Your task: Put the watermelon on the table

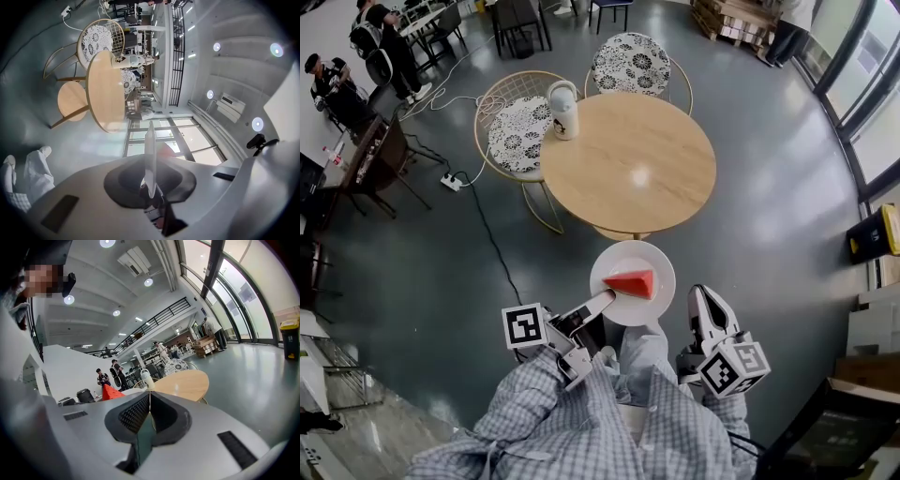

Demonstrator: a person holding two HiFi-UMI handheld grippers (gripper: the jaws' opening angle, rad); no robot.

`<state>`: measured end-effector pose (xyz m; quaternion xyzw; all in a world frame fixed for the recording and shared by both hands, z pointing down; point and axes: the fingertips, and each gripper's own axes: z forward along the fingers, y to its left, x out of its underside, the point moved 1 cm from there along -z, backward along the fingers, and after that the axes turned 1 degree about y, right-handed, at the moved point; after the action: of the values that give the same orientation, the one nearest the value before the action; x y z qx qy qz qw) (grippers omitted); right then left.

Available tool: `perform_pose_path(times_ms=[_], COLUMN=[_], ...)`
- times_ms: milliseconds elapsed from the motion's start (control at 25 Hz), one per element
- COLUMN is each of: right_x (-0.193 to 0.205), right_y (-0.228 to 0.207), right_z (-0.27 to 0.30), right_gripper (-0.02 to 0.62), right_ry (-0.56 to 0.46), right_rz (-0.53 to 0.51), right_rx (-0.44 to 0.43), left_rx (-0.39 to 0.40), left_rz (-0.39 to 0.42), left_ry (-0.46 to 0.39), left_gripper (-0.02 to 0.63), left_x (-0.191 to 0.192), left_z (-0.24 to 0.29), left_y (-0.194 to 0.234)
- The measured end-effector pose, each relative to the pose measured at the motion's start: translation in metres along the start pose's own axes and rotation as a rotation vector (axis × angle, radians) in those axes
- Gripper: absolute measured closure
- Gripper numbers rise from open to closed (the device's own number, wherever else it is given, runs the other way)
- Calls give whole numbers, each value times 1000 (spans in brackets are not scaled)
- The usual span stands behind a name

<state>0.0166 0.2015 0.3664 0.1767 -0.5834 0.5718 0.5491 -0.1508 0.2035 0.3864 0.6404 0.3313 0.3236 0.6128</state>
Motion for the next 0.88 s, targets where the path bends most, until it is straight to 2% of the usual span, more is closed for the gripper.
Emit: perform_pose_path(times_ms=[240, 880], right_x=[-6, -58], right_y=[-29, -77], right_z=[19, 74], right_gripper=[585, 585], right_ry=[2, 16], right_rz=[65, 64], right_rx=[49, 12], left_rx=[-5, 3], left_rz=[-4, -6], left_ry=[-3, -37], left_gripper=[565, 565], left_x=[-11, -59], left_z=[21, 97], left_y=[7, -1])
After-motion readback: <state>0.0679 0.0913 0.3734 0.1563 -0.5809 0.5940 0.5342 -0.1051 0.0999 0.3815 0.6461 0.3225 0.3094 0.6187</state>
